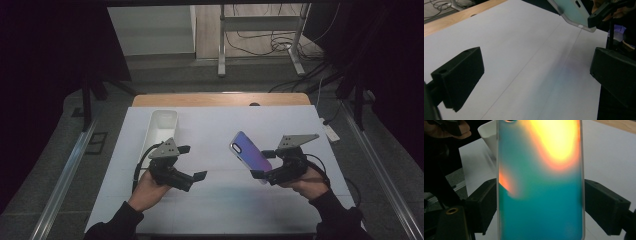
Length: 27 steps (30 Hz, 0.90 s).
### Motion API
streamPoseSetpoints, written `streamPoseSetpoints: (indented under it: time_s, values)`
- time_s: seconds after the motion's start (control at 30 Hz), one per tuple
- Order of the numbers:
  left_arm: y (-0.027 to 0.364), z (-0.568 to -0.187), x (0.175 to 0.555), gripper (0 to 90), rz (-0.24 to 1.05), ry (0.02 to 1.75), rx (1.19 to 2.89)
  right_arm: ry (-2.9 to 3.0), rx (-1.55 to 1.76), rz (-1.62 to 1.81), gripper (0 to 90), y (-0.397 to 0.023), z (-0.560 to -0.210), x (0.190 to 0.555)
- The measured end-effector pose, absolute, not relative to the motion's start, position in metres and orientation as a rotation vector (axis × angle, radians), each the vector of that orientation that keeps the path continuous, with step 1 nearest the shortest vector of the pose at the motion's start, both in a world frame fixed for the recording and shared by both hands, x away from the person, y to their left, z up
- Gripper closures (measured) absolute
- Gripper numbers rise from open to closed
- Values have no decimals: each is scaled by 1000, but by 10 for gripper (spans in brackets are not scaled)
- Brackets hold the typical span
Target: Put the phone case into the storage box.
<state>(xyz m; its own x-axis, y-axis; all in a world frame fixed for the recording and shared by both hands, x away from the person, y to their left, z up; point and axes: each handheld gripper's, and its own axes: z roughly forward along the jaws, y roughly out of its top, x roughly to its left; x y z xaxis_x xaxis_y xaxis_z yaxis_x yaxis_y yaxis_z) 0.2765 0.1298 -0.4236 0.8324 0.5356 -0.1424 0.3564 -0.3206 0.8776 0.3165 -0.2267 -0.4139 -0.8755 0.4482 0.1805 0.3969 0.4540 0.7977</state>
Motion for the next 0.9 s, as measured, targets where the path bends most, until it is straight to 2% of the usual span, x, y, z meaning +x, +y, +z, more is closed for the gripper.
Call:
streamPoseSetpoints:
  time_s: [0.9]
  values:
    - [97, -414, 291, 0, 148, 542, 1952, 2644, 712, 1483, 171, -218, -409, 310]
